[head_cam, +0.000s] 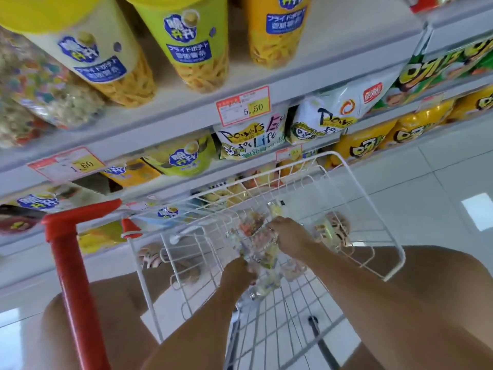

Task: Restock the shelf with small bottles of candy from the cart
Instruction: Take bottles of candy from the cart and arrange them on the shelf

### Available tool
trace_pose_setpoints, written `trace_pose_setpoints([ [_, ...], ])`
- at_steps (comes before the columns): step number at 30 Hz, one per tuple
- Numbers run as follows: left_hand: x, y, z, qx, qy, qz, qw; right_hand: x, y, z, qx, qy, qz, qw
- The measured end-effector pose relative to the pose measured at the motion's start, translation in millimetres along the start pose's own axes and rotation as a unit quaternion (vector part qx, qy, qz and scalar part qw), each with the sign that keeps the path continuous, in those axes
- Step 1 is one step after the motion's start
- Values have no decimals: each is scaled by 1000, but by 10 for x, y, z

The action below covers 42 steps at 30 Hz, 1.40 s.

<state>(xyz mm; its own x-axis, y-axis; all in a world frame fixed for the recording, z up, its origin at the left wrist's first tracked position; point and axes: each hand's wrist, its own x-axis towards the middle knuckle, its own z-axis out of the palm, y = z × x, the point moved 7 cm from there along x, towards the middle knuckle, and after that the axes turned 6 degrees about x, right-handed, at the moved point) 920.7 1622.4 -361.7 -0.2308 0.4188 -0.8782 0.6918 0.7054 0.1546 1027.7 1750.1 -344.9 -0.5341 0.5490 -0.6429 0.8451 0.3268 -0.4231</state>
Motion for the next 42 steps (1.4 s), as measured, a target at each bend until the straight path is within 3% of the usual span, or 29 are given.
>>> trace_pose_setpoints([
  [3,8,-7,-41,4,-11,-11,1000,97,-86,65,-88,-23,-35,995],
  [11,-186,52,-362,6,15,-30,999,-6,-54,250,-115,-95,55,987],
  [19,-594,5,-919,-129,64,-2,990,-239,-139,325,35,-68,104,992],
  [25,-998,34,-1203,-221,88,72,969,-537,-444,-362,207,74,44,975],
  [27,-1170,42,-1279,-337,87,94,933,-746,-595,-718,264,113,14,958],
  [30,-1558,79,-1352,-551,30,152,820,-1123,-874,-1241,285,159,-35,944],
  [32,-1844,133,-1425,-628,-18,211,749,-1381,-1074,-1544,265,203,-53,941],
  [34,-2152,197,-1520,-658,-48,272,700,-1633,-1308,-1776,254,238,-74,934],
  [39,-2834,157,-1830,-678,-5,357,642,-2276,-1974,-2157,282,321,-152,891],
  [42,-3193,-14,-2074,-691,45,382,612,-2613,-2464,-2335,346,286,-225,865],
])
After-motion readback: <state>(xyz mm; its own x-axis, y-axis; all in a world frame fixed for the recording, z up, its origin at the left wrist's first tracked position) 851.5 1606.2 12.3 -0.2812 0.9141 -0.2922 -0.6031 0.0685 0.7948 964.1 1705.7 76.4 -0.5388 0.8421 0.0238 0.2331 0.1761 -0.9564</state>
